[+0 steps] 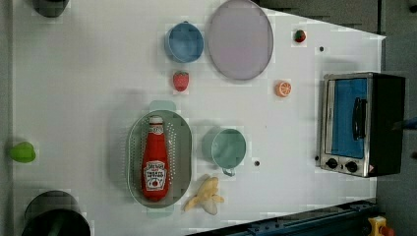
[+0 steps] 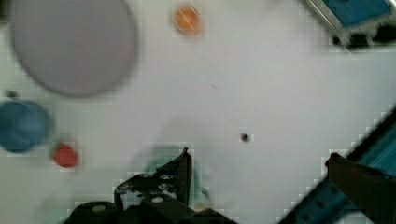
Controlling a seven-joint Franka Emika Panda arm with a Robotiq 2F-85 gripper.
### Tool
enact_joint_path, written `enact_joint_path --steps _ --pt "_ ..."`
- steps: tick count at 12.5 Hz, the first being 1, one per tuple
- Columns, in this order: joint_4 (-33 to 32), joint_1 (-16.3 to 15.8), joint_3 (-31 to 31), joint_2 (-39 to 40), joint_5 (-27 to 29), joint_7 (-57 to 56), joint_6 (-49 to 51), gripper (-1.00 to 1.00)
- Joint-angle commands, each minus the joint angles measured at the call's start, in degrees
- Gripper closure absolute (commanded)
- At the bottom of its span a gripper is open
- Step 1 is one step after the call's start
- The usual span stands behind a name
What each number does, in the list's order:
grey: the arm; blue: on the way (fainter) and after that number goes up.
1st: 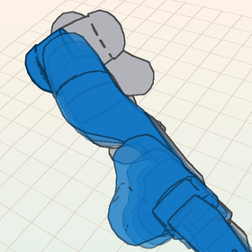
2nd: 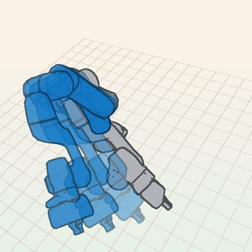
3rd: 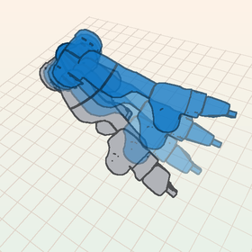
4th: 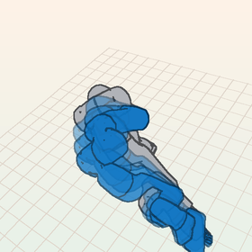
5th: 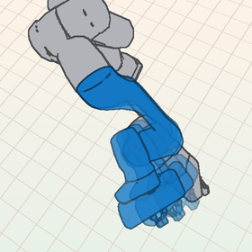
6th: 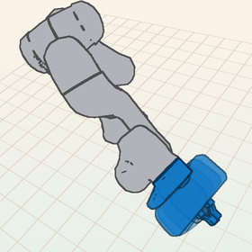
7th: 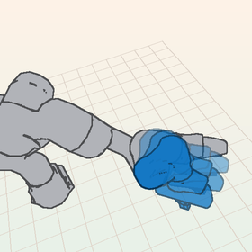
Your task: Pick ketchup from strainer and place it on the table
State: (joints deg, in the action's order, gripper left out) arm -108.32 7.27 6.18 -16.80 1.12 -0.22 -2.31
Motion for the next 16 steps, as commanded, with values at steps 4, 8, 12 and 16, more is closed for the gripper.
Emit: enact_joint_path --steps 4,8,12,16 --pt "-0.18 -3.26 13.69 6.47 1.08 3.02 -4.70 -1.00" --pt "-0.26 -4.12 24.82 12.07 1.00 3.10 -11.21 -1.00" --pt "-1.51 -4.74 33.69 19.20 0.65 3.10 -17.84 -1.00" --pt "-6.07 -5.83 37.29 25.44 -2.71 3.32 -25.06 -1.00"
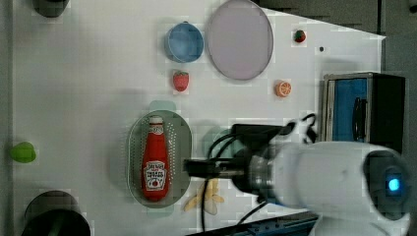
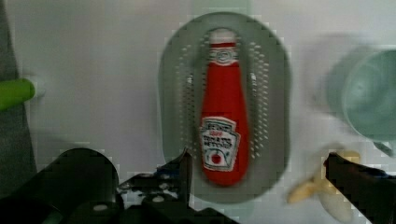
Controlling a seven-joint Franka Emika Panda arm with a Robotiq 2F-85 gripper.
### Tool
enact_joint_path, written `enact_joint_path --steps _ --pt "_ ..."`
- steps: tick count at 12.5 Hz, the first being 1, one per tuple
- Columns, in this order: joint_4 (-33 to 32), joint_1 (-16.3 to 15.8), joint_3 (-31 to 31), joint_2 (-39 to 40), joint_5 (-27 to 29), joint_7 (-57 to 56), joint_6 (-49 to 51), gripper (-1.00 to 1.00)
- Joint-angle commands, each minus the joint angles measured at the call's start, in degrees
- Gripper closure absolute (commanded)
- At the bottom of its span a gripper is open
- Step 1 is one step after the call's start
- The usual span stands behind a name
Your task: Pick ketchup from strainer and place it on the table
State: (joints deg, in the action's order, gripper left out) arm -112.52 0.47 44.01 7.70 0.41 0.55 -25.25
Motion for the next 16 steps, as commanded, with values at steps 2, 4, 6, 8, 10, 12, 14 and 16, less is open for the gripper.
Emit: enact_joint_path --steps 2,4,6,8,10,12,14,16 --pt "-4.86 0.24 -0.53 3.77 -6.20 3.55 -7.79 -1.00" --pt "-7.53 -0.07 -0.53 7.06 -9.27 4.35 -13.56 -1.00" --pt "-9.42 -0.11 -0.63 10.79 -12.01 5.12 -18.39 -1.00" --pt "-10.27 -0.31 -0.69 14.85 -14.68 8.27 -23.21 -1.00" --pt "-10.25 -0.86 -1.31 19.01 -18.39 12.24 -26.21 -1.00" --pt "-10.16 -1.55 -2.22 22.54 -22.90 16.08 -29.18 -1.00" --pt "-9.97 -2.47 -3.53 25.21 -28.15 19.28 -30.51 -1.00" --pt "-9.67 -3.27 -4.12 27.36 -30.22 22.36 -33.40 -1.00"
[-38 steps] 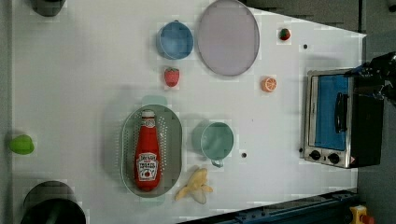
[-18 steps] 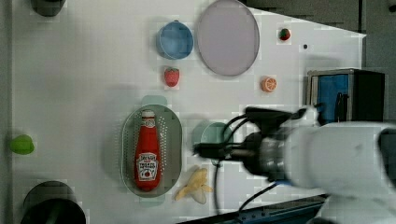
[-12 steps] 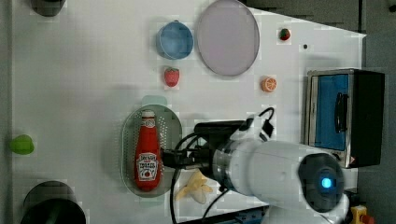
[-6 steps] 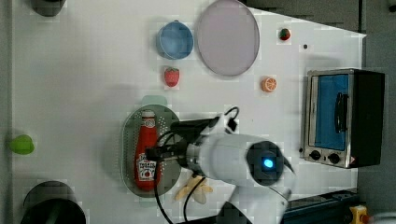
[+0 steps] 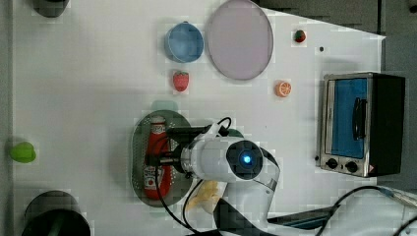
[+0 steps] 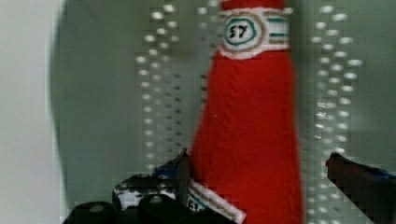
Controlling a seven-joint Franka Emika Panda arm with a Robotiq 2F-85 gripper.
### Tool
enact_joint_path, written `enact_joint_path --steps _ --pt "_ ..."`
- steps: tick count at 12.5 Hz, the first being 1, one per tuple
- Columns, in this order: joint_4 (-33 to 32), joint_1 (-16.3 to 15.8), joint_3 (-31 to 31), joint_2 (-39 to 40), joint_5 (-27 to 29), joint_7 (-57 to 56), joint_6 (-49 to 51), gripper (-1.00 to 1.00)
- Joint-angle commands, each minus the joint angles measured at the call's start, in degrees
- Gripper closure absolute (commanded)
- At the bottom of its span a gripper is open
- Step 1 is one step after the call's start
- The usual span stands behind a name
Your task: Pick ketchup from strainer and place it on the table
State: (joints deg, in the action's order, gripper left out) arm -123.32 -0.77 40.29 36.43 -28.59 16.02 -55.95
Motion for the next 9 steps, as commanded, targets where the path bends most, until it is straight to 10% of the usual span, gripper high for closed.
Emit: enact_joint_path --steps 1,5,9 --pt "1.41 -2.39 -0.54 -0.42 -1.21 7.38 -3.17 -1.00" --pt "1.68 -3.42 -1.60 -0.13 -2.11 7.37 -2.91 -0.20" --pt "0.57 -0.35 2.86 -5.79 2.16 7.37 -2.28 -0.13"
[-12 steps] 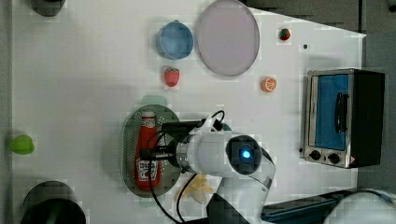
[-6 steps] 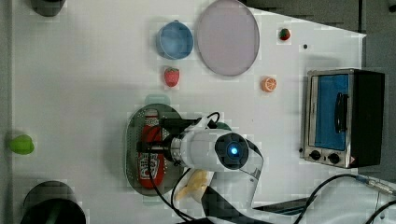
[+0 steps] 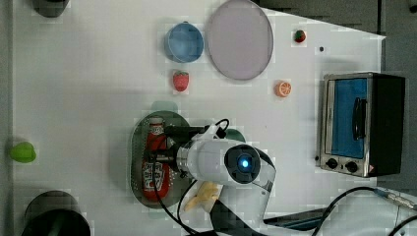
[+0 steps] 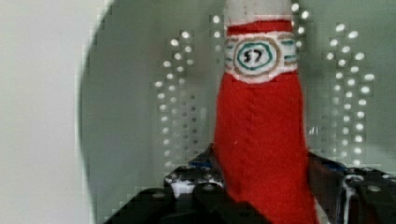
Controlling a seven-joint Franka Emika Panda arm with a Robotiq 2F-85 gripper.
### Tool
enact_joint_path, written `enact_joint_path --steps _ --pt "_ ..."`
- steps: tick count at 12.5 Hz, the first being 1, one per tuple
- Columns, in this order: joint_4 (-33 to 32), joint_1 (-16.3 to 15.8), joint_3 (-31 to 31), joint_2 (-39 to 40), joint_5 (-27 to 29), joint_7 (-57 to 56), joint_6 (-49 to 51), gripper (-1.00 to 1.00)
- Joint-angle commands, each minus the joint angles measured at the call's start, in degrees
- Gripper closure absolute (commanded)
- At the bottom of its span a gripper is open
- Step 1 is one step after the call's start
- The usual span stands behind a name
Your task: Pick ketchup from strainer and place it on the table
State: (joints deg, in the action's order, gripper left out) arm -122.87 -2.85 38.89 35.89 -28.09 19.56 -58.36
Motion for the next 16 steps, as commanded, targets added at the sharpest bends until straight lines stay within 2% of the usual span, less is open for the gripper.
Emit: enact_joint_path --steps 1,4,6,10,16 --pt "0.03 3.53 6.88 -7.27 5.63 3.64 0.77 -0.13" --pt "2.02 9.51 15.01 -12.32 17.57 0.23 8.89 -0.13" --pt "5.80 12.88 18.32 -14.17 21.80 -5.09 17.73 -0.13" --pt "14.64 17.59 19.05 -15.81 22.70 -12.95 31.34 -0.13" --pt "21.86 28.54 18.78 -17.76 22.04 -20.55 38.51 -0.13"
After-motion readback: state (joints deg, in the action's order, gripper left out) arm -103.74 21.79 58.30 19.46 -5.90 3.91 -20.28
